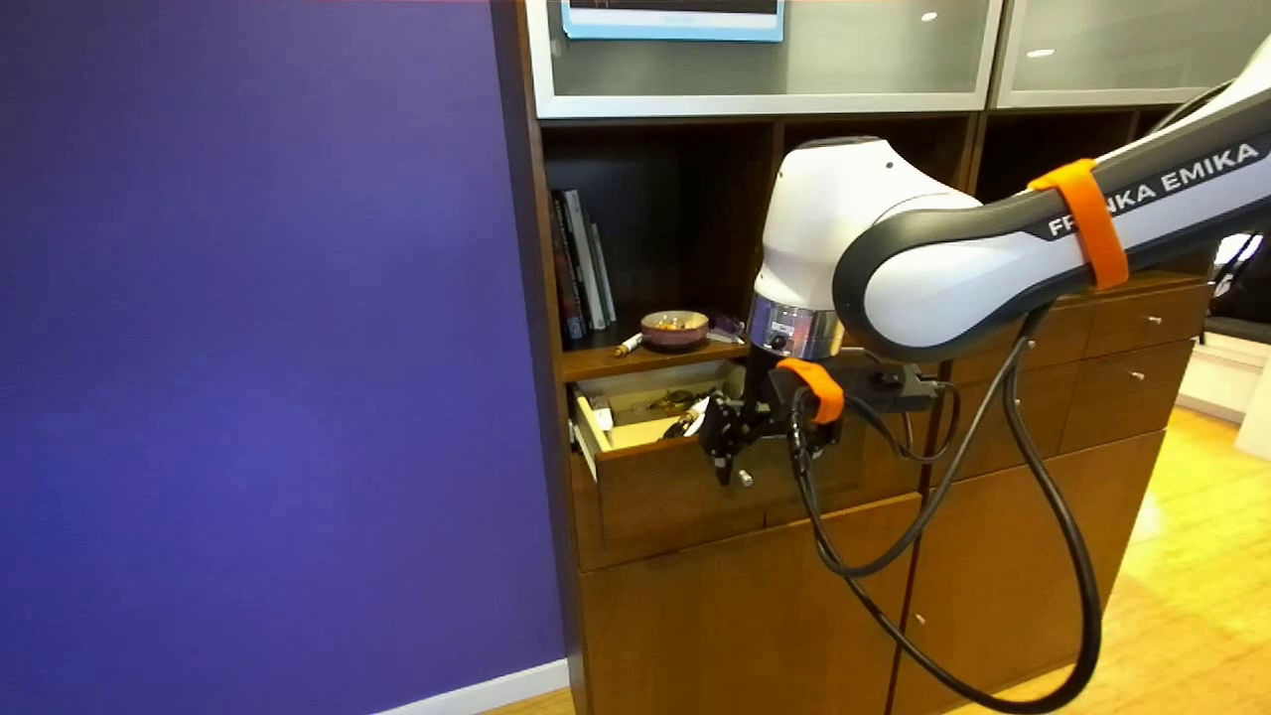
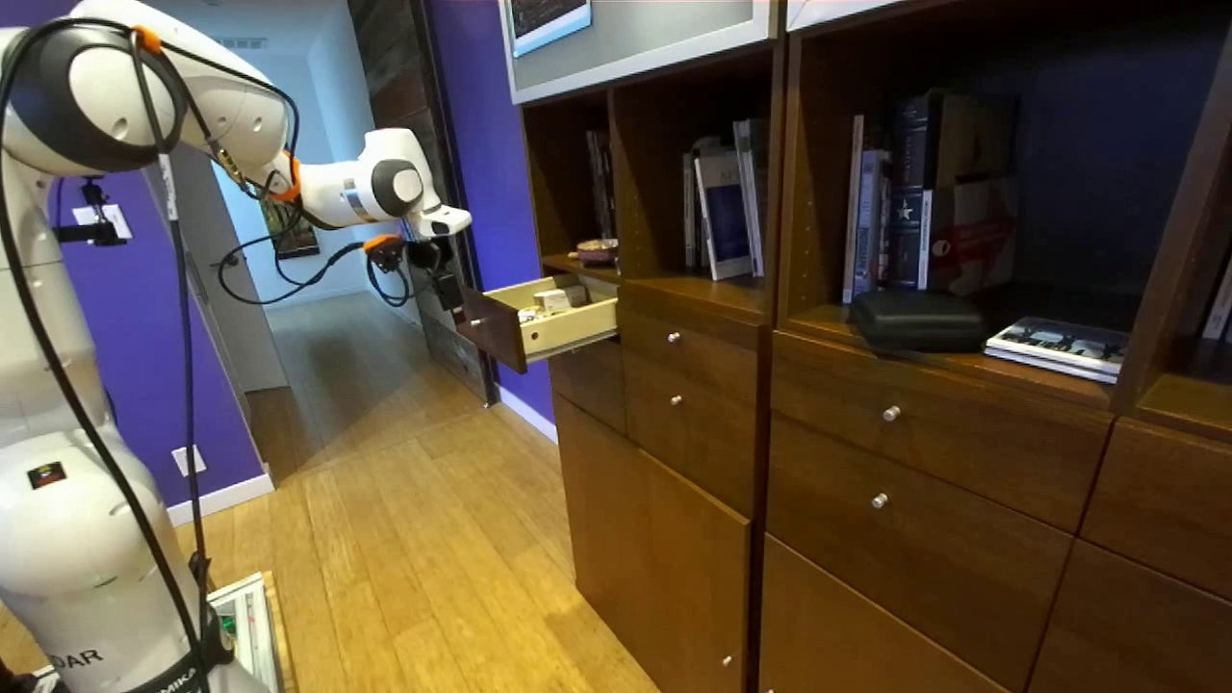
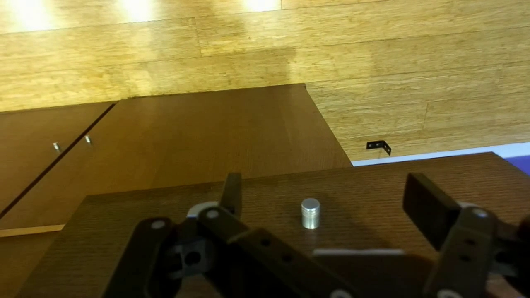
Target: Close the drawer
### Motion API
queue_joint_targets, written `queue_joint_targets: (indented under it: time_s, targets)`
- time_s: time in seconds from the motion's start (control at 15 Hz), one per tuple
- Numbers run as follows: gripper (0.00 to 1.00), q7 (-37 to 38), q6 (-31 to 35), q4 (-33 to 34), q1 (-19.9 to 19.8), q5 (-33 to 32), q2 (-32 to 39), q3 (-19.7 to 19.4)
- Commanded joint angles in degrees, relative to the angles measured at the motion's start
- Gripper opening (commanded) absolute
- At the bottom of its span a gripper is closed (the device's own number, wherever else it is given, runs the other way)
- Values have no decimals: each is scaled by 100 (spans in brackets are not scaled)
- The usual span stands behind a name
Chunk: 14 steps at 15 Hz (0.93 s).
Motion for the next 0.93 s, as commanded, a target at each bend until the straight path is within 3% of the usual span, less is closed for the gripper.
queue_joint_targets:
  time_s: [0.0,0.47,0.87]
  targets:
    - [100,285,302,95,175,-397,215,-241]
    - [100,722,946,508,347,-1054,797,-589]
    - [100,1129,1818,1041,647,-1999,1400,-1113]
